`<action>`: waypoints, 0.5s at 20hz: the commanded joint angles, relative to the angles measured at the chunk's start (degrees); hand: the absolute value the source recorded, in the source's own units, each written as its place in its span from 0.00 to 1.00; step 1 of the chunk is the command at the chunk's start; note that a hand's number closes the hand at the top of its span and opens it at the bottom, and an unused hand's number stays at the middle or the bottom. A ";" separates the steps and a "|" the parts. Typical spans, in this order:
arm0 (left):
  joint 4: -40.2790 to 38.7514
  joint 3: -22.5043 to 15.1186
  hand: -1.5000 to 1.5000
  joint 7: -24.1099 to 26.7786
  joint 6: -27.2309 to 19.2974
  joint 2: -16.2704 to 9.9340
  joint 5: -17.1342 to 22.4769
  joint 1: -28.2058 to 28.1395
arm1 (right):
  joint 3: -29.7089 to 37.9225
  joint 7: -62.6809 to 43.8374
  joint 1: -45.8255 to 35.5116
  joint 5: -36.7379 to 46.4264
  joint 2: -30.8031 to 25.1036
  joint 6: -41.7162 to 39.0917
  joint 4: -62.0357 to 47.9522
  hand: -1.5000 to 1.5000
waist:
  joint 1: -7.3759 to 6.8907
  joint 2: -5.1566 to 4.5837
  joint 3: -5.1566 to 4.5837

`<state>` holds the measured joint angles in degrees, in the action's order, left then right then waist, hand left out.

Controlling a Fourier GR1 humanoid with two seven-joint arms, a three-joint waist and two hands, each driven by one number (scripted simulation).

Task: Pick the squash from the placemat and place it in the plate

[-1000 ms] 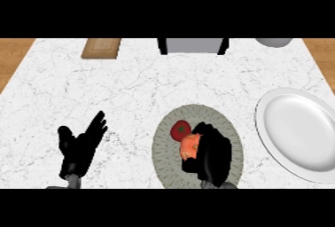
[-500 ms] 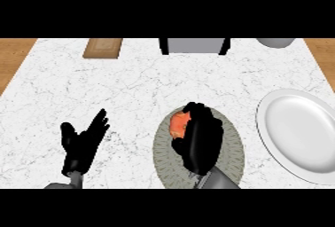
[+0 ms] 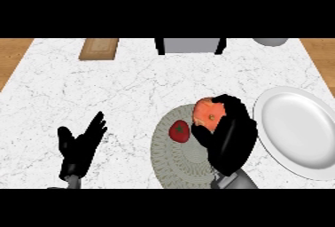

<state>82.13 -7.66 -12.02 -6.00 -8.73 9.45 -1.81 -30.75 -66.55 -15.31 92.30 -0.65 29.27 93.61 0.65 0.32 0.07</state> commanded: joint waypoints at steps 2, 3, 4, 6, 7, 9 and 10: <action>2.31 -0.94 0.50 0.32 -0.35 0.76 -0.25 -2.28 | 7.70 -5.81 5.70 1.73 0.62 13.54 4.25 1.00 | 0.09 -0.11 0.06; 3.09 -0.31 0.50 -3.16 -1.81 0.52 -0.52 0.85 | 8.58 -5.29 7.39 2.96 0.62 12.62 4.64 1.00 | 0.38 -0.14 0.04; 0.28 -0.18 0.50 0.72 -0.26 0.31 -0.71 -0.47 | 9.60 -3.02 9.98 3.19 0.62 16.69 3.80 1.00 | 0.31 -0.30 0.00; 2.00 -0.57 0.50 -1.50 -1.96 0.99 -1.32 -0.17 | 14.73 1.07 11.20 -0.36 -1.41 18.16 3.34 1.00 | -0.12 -0.32 0.02; 0.18 -0.71 0.50 0.35 -0.71 1.48 -0.94 0.04 | 15.67 1.99 12.87 0.25 -1.15 18.95 3.55 1.00 | 0.00 -0.33 -0.03; 1.06 0.00 0.50 1.02 1.02 0.09 0.09 -1.89 | 22.52 4.93 12.41 -3.40 -5.11 21.84 2.52 1.00 | -0.29 -0.35 0.00; -0.48 1.97 0.50 0.05 1.51 -1.54 0.42 1.19 | 25.07 5.28 9.96 -5.25 -5.25 20.85 1.17 1.00 | -0.33 -0.46 -0.02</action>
<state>82.55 -7.28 -11.56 -5.67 -8.79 9.24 -2.21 -13.40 -58.86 -4.84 90.37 -3.70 43.38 96.30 0.55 0.00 0.08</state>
